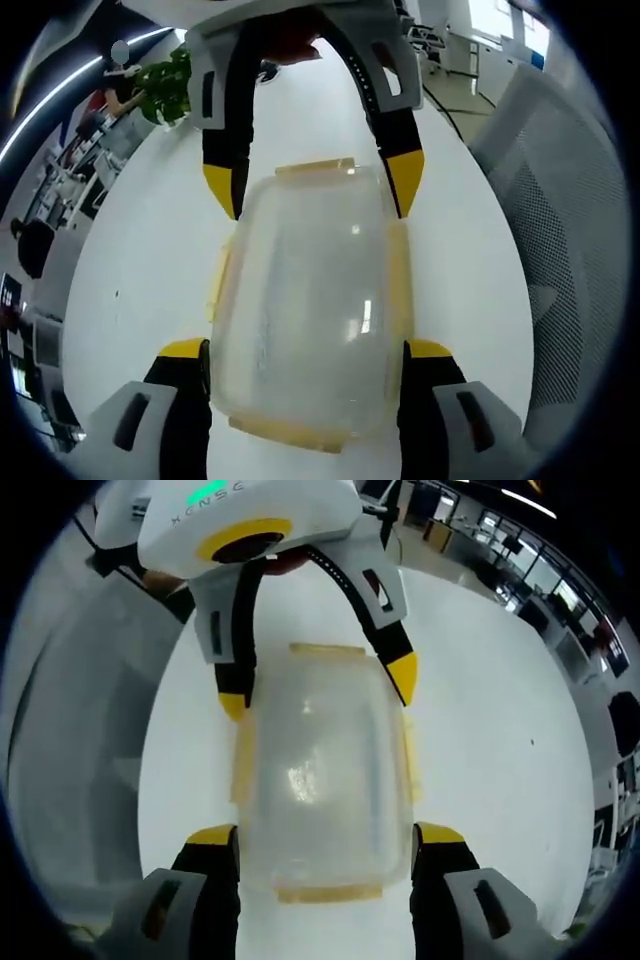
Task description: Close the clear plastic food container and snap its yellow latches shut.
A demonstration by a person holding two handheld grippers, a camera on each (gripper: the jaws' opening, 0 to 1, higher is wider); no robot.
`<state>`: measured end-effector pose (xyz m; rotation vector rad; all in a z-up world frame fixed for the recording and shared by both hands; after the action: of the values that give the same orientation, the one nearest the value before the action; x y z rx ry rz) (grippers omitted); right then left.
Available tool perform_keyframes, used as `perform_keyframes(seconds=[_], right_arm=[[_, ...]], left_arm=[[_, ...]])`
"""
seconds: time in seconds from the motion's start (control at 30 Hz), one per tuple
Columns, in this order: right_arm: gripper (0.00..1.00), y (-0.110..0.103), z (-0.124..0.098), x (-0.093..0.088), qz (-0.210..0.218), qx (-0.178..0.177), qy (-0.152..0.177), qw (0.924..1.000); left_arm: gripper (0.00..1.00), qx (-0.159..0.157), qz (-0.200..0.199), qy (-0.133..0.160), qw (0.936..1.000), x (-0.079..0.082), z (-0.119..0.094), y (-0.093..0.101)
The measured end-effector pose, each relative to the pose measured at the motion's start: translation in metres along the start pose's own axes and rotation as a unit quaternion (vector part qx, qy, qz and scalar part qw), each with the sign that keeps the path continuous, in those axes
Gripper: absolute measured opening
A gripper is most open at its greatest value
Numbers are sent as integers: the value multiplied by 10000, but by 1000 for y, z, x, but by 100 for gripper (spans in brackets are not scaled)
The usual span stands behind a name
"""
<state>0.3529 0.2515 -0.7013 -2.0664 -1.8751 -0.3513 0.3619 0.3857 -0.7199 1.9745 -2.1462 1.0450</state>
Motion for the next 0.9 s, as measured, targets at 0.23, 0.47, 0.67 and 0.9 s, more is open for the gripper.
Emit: perform_keyframes(seconds=[0.23,0.47,0.67,0.9], right_arm=[[69,-1,3,8,-58,19,24,10000],[69,0,4,12,-104,35,0,9999],[69,1,5,13,-112,42,-8,9999],[69,4,4,13,-136,55,-18,9999]], left_arm=[[76,40,-70,-24,10000,-8,-6,1],[76,69,-111,-51,9999,-11,-8,1],[76,78,-118,-57,9999,-12,-7,0],[76,110,-172,-44,9998,-12,-6,-2]])
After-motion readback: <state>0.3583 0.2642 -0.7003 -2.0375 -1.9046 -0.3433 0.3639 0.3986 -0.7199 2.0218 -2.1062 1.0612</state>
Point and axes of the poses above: the point that each gripper's makers call its tool centre point, and the gripper's own axes: z roughly forward along the fingers, y roughly to its right, x roughly out of its top, the point moved 9 cm from there along -z, roughly backward along the fingers, and after that the axes turned 11 degrees about x, right-handed, at the moved point
